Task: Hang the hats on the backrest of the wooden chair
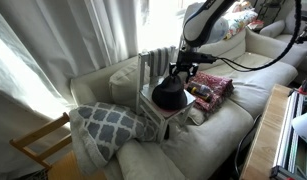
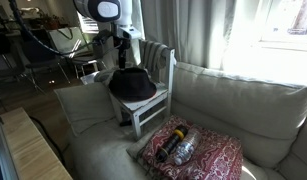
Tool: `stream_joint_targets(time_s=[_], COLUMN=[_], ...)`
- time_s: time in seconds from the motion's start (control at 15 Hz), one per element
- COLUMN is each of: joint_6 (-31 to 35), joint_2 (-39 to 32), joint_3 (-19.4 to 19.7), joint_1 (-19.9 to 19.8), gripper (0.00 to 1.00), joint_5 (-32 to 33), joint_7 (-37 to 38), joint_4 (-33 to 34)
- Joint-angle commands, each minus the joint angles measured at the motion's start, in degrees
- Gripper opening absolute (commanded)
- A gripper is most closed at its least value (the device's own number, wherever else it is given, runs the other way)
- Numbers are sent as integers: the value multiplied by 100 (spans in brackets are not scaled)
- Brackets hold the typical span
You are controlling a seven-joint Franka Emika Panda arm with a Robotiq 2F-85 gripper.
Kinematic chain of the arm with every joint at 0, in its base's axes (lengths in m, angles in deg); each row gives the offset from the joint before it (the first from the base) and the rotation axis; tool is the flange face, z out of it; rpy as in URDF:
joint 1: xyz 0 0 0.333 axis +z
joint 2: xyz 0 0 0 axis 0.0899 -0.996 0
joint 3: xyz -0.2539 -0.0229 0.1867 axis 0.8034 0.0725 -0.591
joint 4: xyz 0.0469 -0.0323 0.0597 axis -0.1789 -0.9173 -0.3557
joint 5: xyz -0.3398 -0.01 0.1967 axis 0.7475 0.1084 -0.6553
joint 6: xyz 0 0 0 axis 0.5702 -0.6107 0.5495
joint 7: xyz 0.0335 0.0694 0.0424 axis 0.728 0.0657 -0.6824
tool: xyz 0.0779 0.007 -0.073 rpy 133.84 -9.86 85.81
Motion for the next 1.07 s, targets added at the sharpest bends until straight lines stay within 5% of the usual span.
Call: stream_joint_targets(time_s=[0.0,0.2,0.27,0.4,0.6,0.67,0.8,1.0], joint_6=[249,246,207,142,107,92,60,32], joint_2=[-339,-475,-495,-497,-457,-459,-473,-479], joint_3=[-14,41,79,132,208,229,242,262], joint_1=[36,95,128,164,221,238,256,278], gripper=[45,21,65,61,76,41,42,18], joint_5=[-425,-434,-374,-314,-258,-246,-247,-237], joint_7=[-251,-216,-171,-117,-55,-39,-35,-21], joint_4=[216,286,297,315,320,335,353,361])
